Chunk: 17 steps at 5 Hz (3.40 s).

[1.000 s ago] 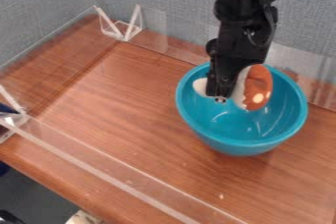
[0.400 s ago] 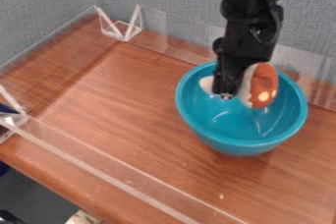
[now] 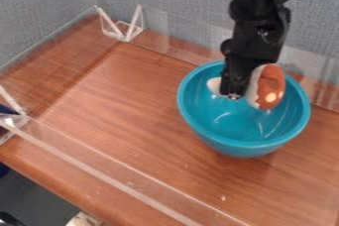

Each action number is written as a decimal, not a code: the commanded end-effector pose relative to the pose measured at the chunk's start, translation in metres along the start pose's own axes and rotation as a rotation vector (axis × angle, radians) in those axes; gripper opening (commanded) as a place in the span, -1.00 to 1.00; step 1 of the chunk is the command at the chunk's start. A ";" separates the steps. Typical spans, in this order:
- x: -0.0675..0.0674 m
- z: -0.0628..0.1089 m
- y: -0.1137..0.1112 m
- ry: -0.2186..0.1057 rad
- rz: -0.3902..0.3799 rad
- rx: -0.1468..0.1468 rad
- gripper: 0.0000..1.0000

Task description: Put the mushroom in the blue bowl

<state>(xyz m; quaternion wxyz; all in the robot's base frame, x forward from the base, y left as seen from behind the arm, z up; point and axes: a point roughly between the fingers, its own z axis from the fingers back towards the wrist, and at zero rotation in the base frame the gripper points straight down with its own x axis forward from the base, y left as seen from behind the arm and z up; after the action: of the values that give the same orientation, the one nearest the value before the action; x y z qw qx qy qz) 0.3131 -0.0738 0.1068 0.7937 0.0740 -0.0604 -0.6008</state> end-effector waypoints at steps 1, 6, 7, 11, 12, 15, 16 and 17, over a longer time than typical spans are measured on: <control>0.002 0.010 0.015 -0.025 0.013 0.042 -1.00; 0.004 -0.002 0.026 -0.009 -0.001 0.010 -1.00; 0.004 -0.003 0.028 -0.005 -0.004 0.004 -1.00; 0.003 -0.009 0.034 0.013 -0.017 -0.020 -1.00; 0.004 -0.010 0.035 0.017 -0.022 -0.026 -1.00; 0.003 -0.014 0.037 0.027 -0.035 -0.043 -1.00; 0.001 -0.016 0.040 0.032 -0.040 -0.047 -1.00; -0.001 -0.018 0.042 0.037 -0.044 -0.050 -1.00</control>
<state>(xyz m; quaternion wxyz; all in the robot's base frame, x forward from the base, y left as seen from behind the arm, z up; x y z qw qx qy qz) 0.3456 -0.0629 0.0773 0.7805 0.0508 -0.0011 -0.6231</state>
